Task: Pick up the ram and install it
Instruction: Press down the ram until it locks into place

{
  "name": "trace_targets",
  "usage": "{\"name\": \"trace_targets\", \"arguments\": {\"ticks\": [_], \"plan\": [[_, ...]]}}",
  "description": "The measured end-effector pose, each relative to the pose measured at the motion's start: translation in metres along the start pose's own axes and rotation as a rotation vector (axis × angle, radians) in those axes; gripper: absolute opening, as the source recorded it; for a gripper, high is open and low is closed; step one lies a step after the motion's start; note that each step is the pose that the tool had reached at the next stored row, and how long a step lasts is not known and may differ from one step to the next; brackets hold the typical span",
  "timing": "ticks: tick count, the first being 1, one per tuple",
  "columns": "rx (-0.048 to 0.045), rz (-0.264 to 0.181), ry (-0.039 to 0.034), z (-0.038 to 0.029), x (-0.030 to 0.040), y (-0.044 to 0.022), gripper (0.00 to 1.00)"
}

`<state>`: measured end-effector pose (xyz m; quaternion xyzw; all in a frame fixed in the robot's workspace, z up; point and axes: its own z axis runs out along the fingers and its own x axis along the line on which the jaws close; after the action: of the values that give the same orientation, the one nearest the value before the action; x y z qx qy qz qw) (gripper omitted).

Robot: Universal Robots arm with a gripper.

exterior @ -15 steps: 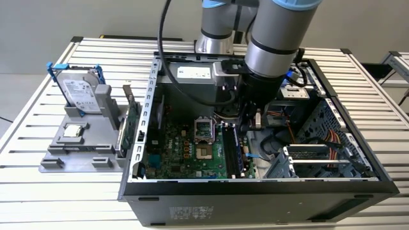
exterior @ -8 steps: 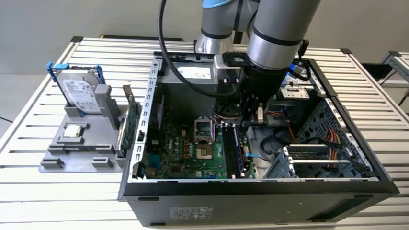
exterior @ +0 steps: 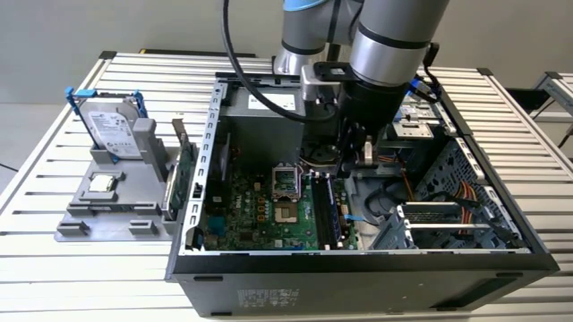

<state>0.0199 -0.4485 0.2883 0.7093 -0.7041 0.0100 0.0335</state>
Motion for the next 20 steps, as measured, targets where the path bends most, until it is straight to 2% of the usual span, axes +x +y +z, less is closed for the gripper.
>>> {"name": "trace_targets", "arguments": {"ticks": [7,11,14,16,20], "plan": [[0.0000,0.000,-0.0001,-0.0195,0.0012,0.0006,0.00],[0.0000,0.000,0.0000,-0.0348,0.0022,0.0012,0.00],[0.0000,0.000,0.0002,-0.0437,0.0027,0.0015,0.00],[-0.0001,0.000,0.0005,-0.0459,0.0028,0.0015,0.00],[0.0000,0.000,0.0005,-0.0459,0.0028,0.0015,0.00]]}}
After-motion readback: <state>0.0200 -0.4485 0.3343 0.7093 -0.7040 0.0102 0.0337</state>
